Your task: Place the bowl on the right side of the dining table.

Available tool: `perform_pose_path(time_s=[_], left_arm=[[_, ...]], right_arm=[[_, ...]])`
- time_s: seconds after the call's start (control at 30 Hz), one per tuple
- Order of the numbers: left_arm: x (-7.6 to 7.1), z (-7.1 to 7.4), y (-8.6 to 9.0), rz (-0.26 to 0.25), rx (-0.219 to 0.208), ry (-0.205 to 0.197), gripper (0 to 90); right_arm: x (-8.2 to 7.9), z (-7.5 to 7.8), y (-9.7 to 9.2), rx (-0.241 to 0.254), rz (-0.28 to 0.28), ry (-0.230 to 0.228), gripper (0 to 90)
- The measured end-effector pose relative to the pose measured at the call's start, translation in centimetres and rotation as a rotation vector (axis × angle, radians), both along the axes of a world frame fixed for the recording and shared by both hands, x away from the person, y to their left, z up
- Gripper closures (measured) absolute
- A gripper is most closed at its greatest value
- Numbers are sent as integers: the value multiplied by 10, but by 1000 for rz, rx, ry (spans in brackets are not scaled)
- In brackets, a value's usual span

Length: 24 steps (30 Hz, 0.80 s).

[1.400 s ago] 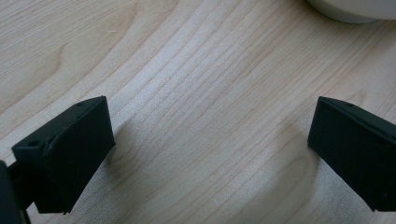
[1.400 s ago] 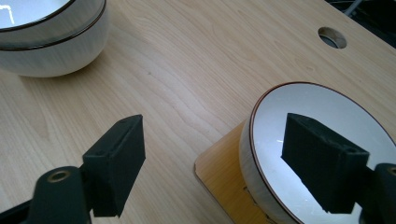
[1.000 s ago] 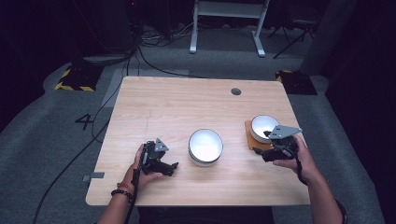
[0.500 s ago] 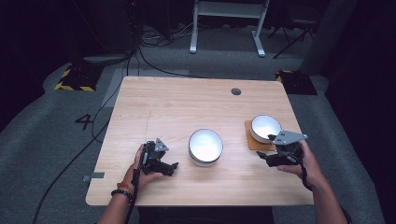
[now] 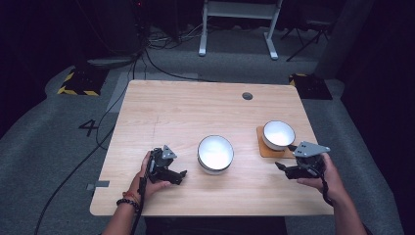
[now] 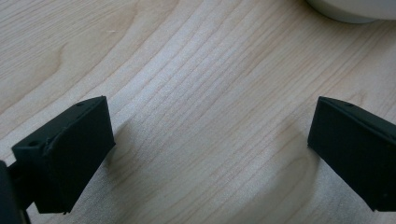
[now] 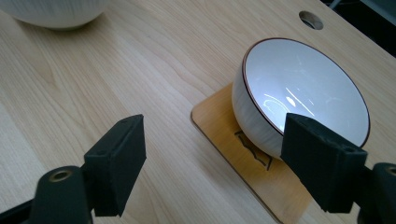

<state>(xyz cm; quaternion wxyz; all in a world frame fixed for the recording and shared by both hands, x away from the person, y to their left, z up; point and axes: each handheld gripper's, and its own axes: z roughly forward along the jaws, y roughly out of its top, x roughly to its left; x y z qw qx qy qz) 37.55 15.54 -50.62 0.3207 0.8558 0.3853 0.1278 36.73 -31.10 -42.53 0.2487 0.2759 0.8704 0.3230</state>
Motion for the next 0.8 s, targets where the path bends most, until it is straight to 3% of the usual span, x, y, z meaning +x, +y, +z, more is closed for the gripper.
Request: perform_pose_path(time_s=[0.23,0.8], left_arm=[[0,0,0,-1,0,-1,4],[0,0,0,0,0,0,4]], right_arm=[[-3,-7,-8,-26,-17,19,221],[-7,-32,-31,-36,-91,61,220]])
